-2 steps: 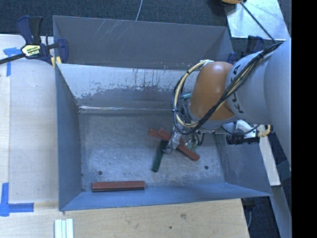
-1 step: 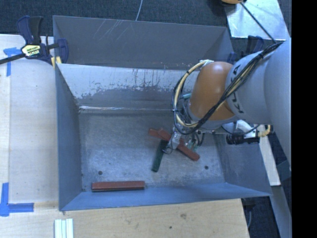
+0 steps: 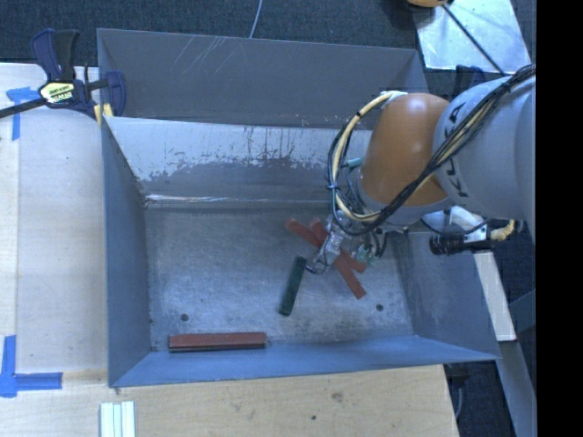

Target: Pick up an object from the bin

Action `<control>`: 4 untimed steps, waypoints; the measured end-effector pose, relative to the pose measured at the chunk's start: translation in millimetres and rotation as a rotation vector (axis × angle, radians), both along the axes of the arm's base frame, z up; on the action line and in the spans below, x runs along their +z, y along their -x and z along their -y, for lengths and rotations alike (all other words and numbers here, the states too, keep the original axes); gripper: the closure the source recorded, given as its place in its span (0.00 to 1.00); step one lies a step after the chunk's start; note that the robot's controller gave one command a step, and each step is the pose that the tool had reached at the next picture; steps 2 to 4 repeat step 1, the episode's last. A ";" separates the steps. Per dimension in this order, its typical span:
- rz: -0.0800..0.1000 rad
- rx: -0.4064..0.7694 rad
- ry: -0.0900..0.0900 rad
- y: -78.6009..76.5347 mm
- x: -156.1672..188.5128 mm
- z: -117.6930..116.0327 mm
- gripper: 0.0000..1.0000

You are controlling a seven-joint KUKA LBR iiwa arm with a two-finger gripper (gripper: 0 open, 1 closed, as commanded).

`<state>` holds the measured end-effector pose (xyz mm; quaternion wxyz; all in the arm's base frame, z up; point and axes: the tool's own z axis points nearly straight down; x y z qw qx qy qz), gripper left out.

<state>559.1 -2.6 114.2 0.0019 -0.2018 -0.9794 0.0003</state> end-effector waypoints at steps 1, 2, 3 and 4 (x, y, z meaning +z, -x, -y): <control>0.007 0.001 0.000 -2.0 24.8 0.2 1.00; 0.007 0.001 0.000 -2.0 24.8 0.2 1.00; 0.007 0.001 0.000 -2.0 24.8 0.2 1.00; 0.007 0.001 0.000 -2.0 24.8 0.2 1.00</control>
Offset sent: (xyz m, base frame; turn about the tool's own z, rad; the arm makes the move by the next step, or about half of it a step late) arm -0.0001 0.0001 0.0355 0.0000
